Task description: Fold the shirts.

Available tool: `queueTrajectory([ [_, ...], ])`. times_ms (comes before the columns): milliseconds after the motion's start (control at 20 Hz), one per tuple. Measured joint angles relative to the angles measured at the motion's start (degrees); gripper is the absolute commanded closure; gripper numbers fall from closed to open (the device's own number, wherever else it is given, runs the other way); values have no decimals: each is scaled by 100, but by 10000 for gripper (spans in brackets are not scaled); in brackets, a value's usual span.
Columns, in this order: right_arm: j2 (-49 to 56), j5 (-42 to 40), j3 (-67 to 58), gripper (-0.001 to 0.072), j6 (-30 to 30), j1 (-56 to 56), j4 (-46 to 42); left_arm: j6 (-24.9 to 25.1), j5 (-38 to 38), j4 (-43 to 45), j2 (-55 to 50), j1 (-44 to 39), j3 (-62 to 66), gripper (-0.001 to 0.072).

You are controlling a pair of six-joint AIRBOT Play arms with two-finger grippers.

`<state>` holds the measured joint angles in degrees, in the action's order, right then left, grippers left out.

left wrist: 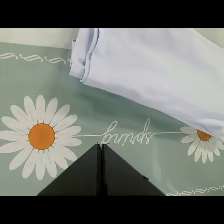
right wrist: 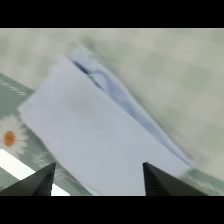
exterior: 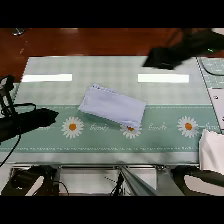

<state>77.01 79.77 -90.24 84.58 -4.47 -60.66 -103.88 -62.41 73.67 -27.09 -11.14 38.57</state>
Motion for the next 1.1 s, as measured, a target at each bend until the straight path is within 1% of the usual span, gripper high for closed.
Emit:
queueTrajectory([
  [50, -553, -142, 715, 83, 116, 262, -330, 0, 15, -2, -7, 0, 0, 687],
  [100, -1110, -411, 1552, 83, 278, 470, -481, 0, 20, -2, -7, 0, -2, 688],
  [200, -2116, -1097, 3259, 83, 708, 728, -531, 0, 76, -2, -7, 0, -2, 687],
  [250, -2553, -1506, 4144, 83, 905, 817, -356, 2, 111, -2, -9, 0, -2, 687],
  [300, -2879, -1875, 4931, 83, 1010, 879, 2, 2, 190, -2, -9, 0, -4, 687],
  [350, -3075, -2179, 5530, 83, 1010, 916, 407, 2, 297, -4, -22, 0, -4, 687],
  [450, -3185, -2579, 6365, 83, 772, 975, 1115, 4, 457, -17, -101, 0, -4, 687],
  [600, -2774, -2765, 6852, 83, 190, 1010, 1928, 7, 577, -48, -348, 0, -4, 687],
  [800, -1790, -2756, 6784, 83, -627, 1027, 2771, 55, 660, -240, -785, -50, -4, 687],
  [950, -1075, -2643, 6470, 83, -1056, 1027, 3169, 103, 684, -321, -1104, -223, -4, 687],
  [1100, -509, -2527, 6078, 83, -1303, 1014, 3335, 127, 706, -358, -1386, -483, -4, 687],
])
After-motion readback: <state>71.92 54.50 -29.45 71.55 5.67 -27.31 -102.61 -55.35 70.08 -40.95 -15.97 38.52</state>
